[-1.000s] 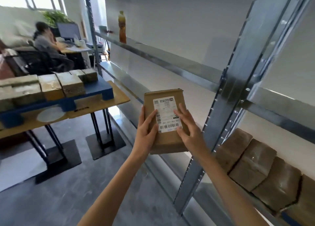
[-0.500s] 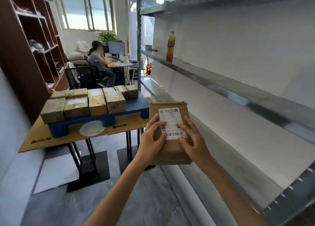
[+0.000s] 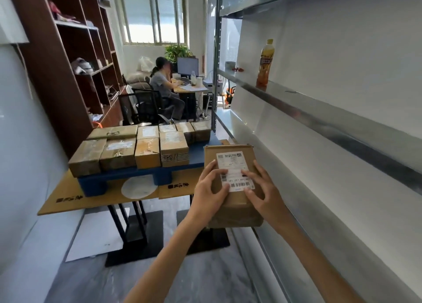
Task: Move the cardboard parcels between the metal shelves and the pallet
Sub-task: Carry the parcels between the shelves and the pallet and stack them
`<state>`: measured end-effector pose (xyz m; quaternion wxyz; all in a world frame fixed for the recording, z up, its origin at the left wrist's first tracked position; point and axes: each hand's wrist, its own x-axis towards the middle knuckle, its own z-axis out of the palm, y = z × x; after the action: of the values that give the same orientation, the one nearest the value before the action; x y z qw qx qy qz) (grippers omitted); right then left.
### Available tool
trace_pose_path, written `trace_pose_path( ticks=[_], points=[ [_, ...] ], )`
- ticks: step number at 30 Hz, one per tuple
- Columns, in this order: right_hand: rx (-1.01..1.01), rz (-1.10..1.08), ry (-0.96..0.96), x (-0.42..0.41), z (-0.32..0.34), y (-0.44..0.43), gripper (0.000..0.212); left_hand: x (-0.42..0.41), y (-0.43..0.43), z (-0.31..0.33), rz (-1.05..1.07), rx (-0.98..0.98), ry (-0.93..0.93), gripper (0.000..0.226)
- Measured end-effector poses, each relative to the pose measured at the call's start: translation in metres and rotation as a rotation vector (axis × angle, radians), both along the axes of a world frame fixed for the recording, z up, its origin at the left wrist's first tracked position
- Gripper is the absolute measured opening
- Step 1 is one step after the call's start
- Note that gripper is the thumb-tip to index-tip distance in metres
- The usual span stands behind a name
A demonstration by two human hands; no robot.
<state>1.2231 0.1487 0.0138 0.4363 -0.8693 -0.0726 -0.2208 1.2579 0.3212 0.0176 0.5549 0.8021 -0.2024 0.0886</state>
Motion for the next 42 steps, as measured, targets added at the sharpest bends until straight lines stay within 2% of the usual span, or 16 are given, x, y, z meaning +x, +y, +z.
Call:
trace_pose_path(
  ticks=[10,17,30,36,40,42],
  points=[
    [-0.055,0.056,0.067,0.148,-0.007,-0.046,0.043,0.133,-0.047,-0.007,0.103,0.033,0.077,0.029],
    [-0.009,0.138,0.080,0.234,-0.026,-0.042,0.046,0.212,-0.042,-0.029,0.138,0.014,0.107,0.027],
    [-0.036,0.101,0.172,0.428,-0.060,-0.015,0.047,0.400,-0.014,-0.068,0.114,0.014,0.178,0.025],
    [-0.062,0.079,0.216,0.489,-0.081,-0.004,0.045,0.467,-0.001,-0.087,0.099,0.159,0.136,0.029],
    [-0.013,0.103,0.234,0.524,-0.103,-0.003,0.044,0.496,0.002,-0.104,0.099,0.379,0.217,0.044],
    [-0.028,0.126,0.262,0.537,-0.122,-0.003,0.045,0.506,0.005,-0.113,0.107,0.571,0.213,0.052]
  ],
)
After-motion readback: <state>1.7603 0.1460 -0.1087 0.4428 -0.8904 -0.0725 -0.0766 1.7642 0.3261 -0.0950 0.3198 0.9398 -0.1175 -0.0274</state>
